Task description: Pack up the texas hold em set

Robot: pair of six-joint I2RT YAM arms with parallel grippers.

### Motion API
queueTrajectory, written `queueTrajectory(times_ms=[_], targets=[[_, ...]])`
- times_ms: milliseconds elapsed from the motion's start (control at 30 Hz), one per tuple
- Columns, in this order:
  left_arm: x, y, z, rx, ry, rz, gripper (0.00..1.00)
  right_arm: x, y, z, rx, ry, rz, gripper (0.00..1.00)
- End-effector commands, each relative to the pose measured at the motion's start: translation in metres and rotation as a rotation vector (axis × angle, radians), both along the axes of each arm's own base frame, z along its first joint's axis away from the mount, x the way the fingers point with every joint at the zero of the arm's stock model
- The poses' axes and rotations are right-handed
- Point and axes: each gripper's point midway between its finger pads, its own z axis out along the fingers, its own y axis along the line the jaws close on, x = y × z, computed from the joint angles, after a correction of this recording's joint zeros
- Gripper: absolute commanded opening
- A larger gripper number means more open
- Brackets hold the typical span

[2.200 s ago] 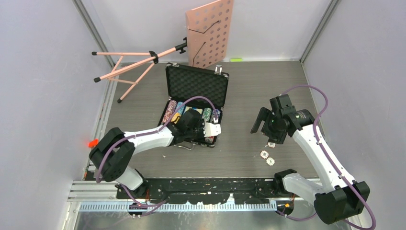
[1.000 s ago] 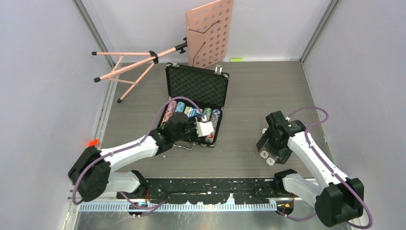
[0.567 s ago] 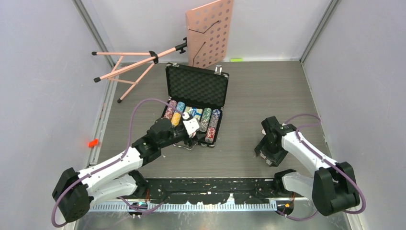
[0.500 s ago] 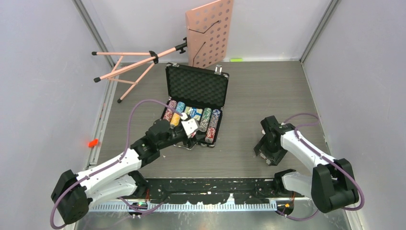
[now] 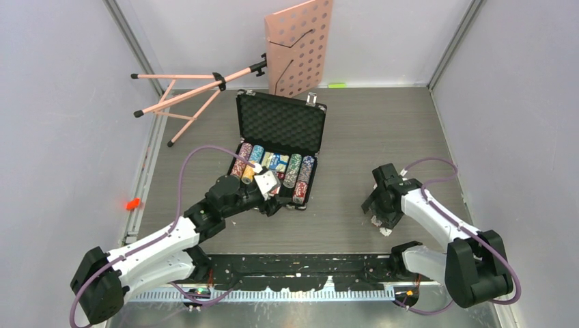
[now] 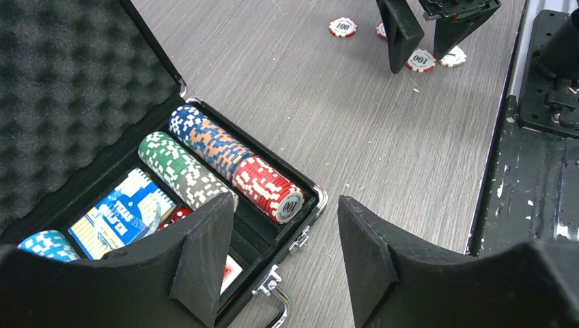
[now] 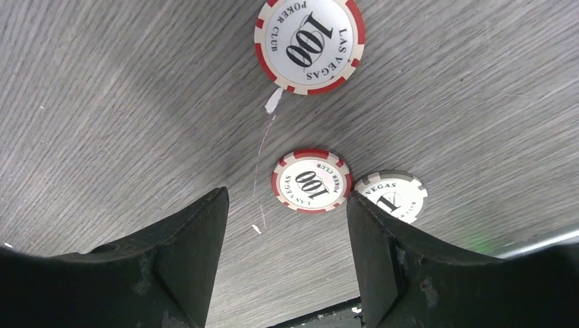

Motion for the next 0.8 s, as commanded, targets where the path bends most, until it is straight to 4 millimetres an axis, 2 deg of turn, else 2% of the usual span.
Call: queueTrajectory(times_ms=[0,67,133,233,267,333,400,433,467,500,533,633,667,767], targets=[[0.0,-0.002,0.018,-0.061,-0.043,-0.006,0.59,0.028,0.019,-0.016,0.086,-0.097,0.006,0.68],[0.0,-0.001,0.017,-0.057,-0.048,0.0,0.6,0.034,0.042,-0.017,0.214,-0.12,0.033,0.67],[0.001,0.0,0.017,-0.055,-0.051,0.006,0.6,0.05,0.059,-0.012,0.304,-0.196,0.034,0.67],[0.002,0.001,0.016,-0.05,-0.049,0.014,0.6,0.062,0.078,-0.005,0.343,-0.194,0.052,0.66],[0.003,0.001,0.015,-0.048,-0.047,0.016,0.6,0.063,0.081,-0.007,0.345,-0.177,0.057,0.66],[0.003,0.001,0.014,-0.048,-0.044,0.017,0.6,0.077,0.091,0.007,0.354,-0.193,0.083,0.67],[0.004,0.001,0.012,-0.046,-0.034,0.021,0.6,0.083,0.086,0.019,0.31,-0.197,0.092,0.68],[0.004,0.001,0.011,-0.046,-0.03,0.023,0.6,0.079,0.076,0.019,0.255,-0.174,0.08,0.7],[0.004,0.001,0.01,-0.046,-0.027,0.027,0.6,0.086,0.071,0.03,0.221,-0.2,0.076,0.71],[0.005,0.001,0.007,-0.046,-0.021,0.032,0.6,0.08,0.054,0.029,0.135,-0.171,0.051,0.73],[0.005,0.001,0.006,-0.047,-0.018,0.034,0.6,0.085,0.048,0.039,0.103,-0.188,0.037,0.74],[0.009,0.002,0.002,-0.046,-0.005,0.062,0.61,0.072,0.009,0.042,-0.036,-0.12,-0.039,0.8],[0.012,0.004,0.001,-0.046,0.005,0.083,0.62,0.071,-0.006,0.042,-0.049,-0.104,-0.082,0.8],[0.015,0.006,0.0,-0.048,0.021,0.109,0.64,0.06,-0.031,0.038,-0.017,-0.075,-0.15,0.8]])
